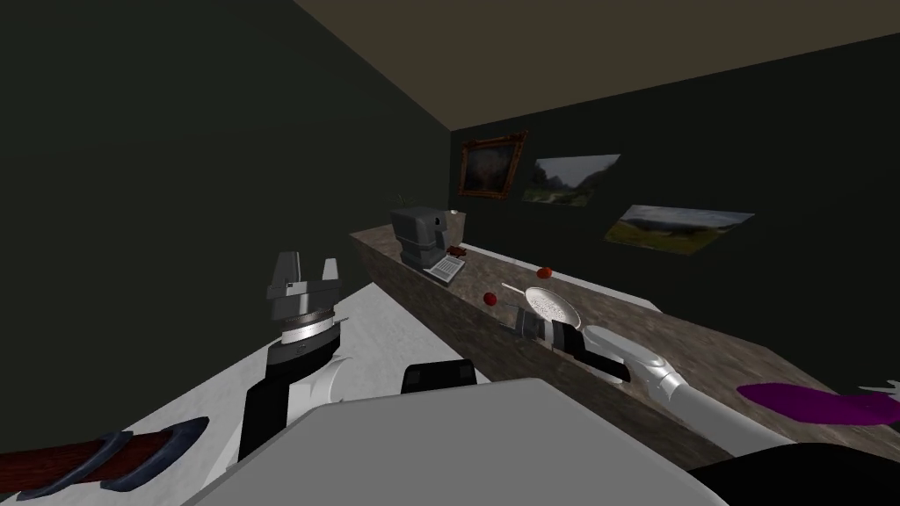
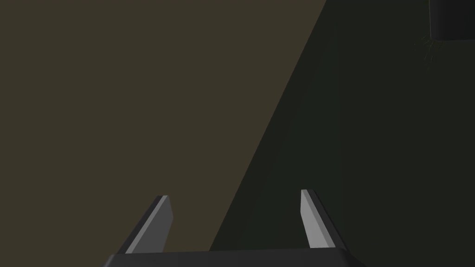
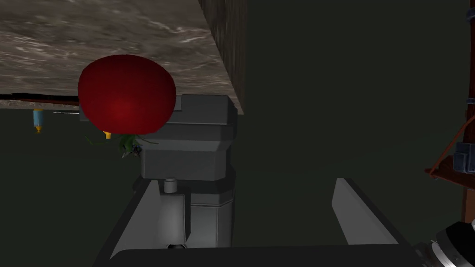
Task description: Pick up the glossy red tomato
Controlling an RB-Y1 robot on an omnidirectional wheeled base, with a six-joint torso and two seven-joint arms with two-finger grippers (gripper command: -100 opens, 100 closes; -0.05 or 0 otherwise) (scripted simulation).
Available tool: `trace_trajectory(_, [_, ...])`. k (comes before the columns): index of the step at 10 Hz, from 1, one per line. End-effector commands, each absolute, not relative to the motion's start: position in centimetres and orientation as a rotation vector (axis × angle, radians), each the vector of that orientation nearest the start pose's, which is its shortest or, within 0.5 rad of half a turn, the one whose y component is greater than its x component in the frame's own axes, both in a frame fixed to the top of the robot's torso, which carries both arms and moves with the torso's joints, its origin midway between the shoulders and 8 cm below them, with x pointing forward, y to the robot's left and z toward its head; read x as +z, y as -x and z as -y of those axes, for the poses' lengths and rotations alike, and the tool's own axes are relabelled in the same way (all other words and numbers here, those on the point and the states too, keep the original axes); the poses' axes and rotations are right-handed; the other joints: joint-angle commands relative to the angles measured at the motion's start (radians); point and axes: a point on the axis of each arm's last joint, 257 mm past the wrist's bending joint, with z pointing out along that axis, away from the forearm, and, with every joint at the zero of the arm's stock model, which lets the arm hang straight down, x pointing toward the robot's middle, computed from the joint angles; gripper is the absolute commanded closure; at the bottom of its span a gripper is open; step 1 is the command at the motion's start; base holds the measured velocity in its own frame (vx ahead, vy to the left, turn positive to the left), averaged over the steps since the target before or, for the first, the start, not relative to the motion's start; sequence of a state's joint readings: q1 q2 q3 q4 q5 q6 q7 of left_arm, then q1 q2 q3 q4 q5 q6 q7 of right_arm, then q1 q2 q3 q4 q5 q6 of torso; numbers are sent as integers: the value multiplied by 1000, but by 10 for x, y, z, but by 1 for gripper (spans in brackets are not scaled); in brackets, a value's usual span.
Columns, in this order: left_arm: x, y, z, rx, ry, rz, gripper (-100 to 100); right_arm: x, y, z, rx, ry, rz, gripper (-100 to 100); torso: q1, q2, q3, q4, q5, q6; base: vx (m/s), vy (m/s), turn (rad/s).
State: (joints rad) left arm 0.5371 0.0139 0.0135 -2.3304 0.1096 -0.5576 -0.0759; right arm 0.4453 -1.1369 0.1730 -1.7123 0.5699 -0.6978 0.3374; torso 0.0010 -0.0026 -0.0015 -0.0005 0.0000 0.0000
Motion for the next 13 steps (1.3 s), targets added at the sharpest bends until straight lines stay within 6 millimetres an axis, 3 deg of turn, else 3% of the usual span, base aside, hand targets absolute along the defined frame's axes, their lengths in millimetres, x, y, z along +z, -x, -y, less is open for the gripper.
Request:
trace_trajectory(1, [46, -318, -296, -1289, 627, -521, 0, -280, -313, 312, 498, 897, -1854, -100, 0, 0, 0, 0, 0, 0, 22, 6, 69])
trace_trajectory(3, [46, -318, -296, -1289, 627, -521, 0, -295, -304, 343, 418, 1016, -1912, -100, 1, 0, 0, 0, 0, 0, 35, 20, 168])
trace_trajectory(4, [46, -318, -296, -1289, 627, -521, 0, -294, -304, 345, 413, 1026, -1915, -100, 1, -1, -1, 0, 0, 0, 31, 14, 83])
trace_trajectory(7, [46, -318, -296, -1289, 627, -521, 0, -305, -294, 393, 295, 1189, -1986, -100, 1, -1, 0, 0, 0, 0, 38, 26, 174])
trace_trajectory(8, [46, -318, -296, -1289, 627, -521, 0, -305, -294, 395, 292, 1194, -1987, -100, 2, -2, -1, 0, 0, 0, 37, 17, 54])
trace_trajectory(13, [46, -318, -296, -1289, 627, -521, 0, -308, -281, 460, 137, 1396, -2065, -100, 2, -2, -1, 0, 0, 0, 45, 28, 150])
